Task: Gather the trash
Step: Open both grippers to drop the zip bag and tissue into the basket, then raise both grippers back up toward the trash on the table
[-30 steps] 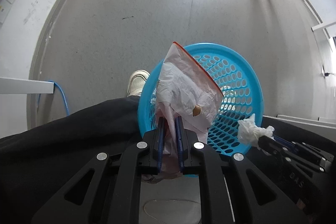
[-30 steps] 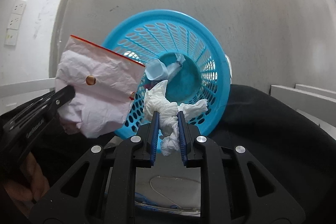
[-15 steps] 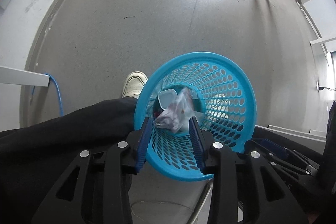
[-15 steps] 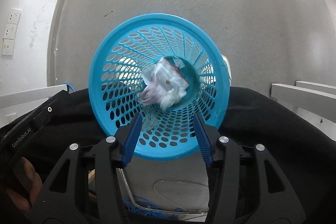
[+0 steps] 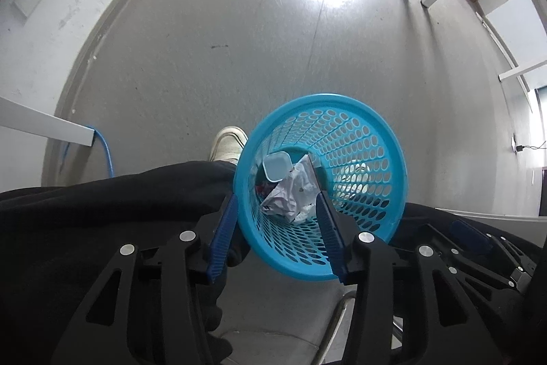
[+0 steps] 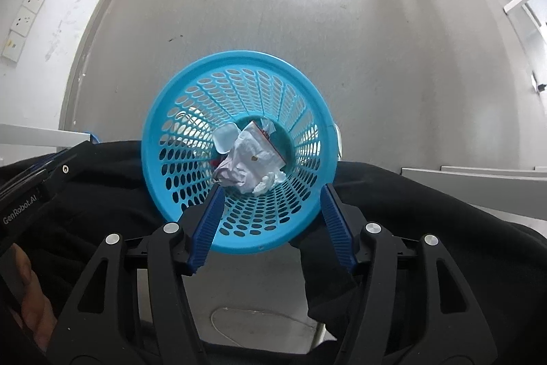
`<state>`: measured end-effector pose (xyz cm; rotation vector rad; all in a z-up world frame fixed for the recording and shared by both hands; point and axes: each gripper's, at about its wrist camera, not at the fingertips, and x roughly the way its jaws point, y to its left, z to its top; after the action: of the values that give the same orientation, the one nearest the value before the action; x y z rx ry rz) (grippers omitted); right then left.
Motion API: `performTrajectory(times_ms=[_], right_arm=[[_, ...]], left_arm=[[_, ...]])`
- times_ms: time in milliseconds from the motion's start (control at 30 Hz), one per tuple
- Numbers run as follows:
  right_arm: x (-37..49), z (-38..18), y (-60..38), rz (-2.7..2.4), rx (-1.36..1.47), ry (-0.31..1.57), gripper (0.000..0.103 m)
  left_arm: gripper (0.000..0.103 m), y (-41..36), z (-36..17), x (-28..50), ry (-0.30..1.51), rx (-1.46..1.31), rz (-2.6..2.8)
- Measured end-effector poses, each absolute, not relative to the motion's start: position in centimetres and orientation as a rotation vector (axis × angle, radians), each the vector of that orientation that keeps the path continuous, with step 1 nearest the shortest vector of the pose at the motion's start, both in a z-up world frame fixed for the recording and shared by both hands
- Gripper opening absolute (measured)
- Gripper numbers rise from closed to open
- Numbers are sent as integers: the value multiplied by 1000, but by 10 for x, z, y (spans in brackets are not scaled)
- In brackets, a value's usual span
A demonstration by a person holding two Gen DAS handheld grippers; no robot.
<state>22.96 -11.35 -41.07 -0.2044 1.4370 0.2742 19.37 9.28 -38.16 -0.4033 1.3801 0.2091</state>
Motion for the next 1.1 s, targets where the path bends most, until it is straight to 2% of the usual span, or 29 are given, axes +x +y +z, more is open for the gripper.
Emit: performTrajectory(times_ms=[267,533,1100], right_arm=[[209,-375,-114,277,-252,1327,65],[178,-341,-118,320,-269,1223,72],[114,-279,-174,363,-116,1136,72]], left_arm=[[56,78,-343,169,1255,-285,194],[62,83,-312,135,1157,-300,181],[64,66,-249,64,1046,-225,142]])
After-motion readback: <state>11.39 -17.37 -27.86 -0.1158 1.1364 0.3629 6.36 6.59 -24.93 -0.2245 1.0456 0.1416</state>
